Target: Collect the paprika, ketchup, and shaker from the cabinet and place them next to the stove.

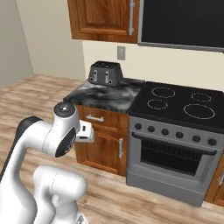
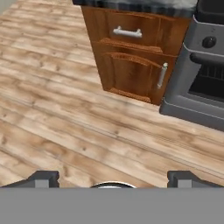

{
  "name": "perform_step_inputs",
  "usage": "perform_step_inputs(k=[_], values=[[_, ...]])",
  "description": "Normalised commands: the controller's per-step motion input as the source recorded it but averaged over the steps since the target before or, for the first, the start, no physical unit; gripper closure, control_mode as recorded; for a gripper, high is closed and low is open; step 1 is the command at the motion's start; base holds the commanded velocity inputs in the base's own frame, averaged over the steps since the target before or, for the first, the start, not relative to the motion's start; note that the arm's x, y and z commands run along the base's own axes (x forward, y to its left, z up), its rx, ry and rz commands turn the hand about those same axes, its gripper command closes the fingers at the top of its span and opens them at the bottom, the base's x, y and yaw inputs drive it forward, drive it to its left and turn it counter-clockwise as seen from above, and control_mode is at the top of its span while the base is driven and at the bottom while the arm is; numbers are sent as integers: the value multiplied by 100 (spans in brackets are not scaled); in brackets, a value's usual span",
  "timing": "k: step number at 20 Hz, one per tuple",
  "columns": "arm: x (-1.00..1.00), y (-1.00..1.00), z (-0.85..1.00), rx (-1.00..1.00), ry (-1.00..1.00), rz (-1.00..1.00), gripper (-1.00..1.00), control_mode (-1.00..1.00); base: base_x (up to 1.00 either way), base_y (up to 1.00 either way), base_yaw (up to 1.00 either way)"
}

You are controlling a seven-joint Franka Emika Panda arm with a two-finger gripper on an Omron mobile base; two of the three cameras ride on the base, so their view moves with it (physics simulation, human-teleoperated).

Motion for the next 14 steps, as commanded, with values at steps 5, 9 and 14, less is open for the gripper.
perform_step_inputs(k=[5,9,14], values=[[0,0,0,0,0,0,-100,100,-14,71,36],[0,0,0,0,0,0,-100,100,-13,70,37],[0,0,0,0,0,0,-100,100,-13,73,40]])
